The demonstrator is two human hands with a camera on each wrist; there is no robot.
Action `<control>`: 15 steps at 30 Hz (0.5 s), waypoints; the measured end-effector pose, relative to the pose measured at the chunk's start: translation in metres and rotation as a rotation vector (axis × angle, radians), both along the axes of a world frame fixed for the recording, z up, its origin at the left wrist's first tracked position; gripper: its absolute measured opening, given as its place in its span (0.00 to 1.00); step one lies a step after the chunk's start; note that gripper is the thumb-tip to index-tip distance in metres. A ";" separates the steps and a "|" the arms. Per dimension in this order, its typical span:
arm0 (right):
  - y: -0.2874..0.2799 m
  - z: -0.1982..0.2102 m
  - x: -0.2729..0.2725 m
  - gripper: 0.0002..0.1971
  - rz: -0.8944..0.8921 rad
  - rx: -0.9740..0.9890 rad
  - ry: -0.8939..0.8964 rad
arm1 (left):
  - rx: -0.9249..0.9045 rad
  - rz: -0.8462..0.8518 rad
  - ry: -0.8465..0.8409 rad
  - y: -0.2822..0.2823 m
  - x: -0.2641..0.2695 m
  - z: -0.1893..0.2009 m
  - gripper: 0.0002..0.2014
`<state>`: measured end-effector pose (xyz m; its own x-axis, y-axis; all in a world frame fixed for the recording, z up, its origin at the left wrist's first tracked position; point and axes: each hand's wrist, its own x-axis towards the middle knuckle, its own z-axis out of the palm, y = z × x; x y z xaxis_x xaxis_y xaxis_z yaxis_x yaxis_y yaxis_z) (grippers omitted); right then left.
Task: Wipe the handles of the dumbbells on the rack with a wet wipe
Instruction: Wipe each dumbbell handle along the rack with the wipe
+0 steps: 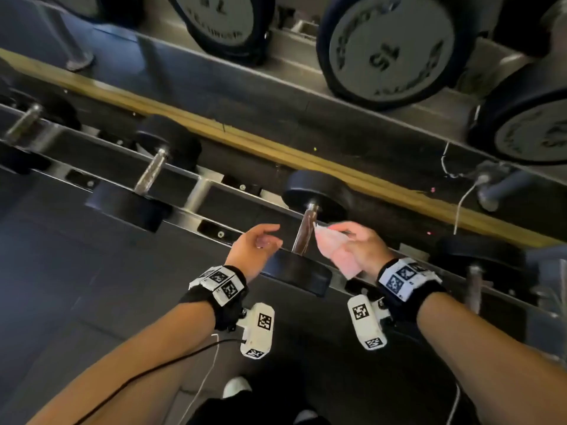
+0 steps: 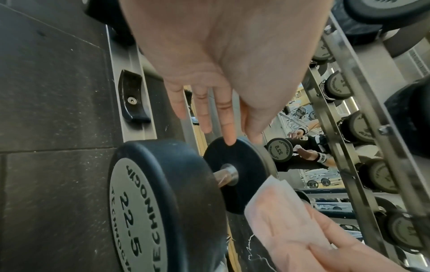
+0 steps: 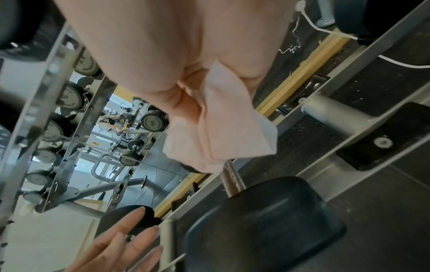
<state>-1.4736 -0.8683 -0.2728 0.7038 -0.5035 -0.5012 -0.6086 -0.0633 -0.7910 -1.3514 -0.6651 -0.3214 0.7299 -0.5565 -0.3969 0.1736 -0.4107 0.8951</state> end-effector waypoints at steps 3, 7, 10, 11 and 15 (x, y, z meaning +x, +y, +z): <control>-0.019 -0.036 0.009 0.16 0.059 -0.087 -0.031 | 0.007 -0.021 -0.032 -0.005 0.003 -0.036 0.16; -0.040 -0.065 0.029 0.15 0.078 -0.284 -0.040 | 0.028 -0.170 -0.035 -0.010 0.002 -0.063 0.24; -0.042 -0.080 0.045 0.13 0.081 -0.363 -0.074 | 0.141 -0.344 -0.198 -0.011 -0.003 -0.075 0.28; -0.041 -0.086 0.049 0.13 0.102 -0.382 -0.077 | 0.156 -0.363 -0.237 -0.010 -0.004 -0.076 0.28; -0.033 -0.106 0.053 0.09 0.245 -0.476 -0.084 | 0.087 -0.372 -0.241 -0.007 -0.004 -0.075 0.25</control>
<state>-1.4202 -0.9012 -0.3793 0.8567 -0.4776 -0.1949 -0.4672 -0.5583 -0.6855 -1.3557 -0.6724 -0.3964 0.5636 -0.7708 -0.2972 -0.2097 -0.4814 0.8510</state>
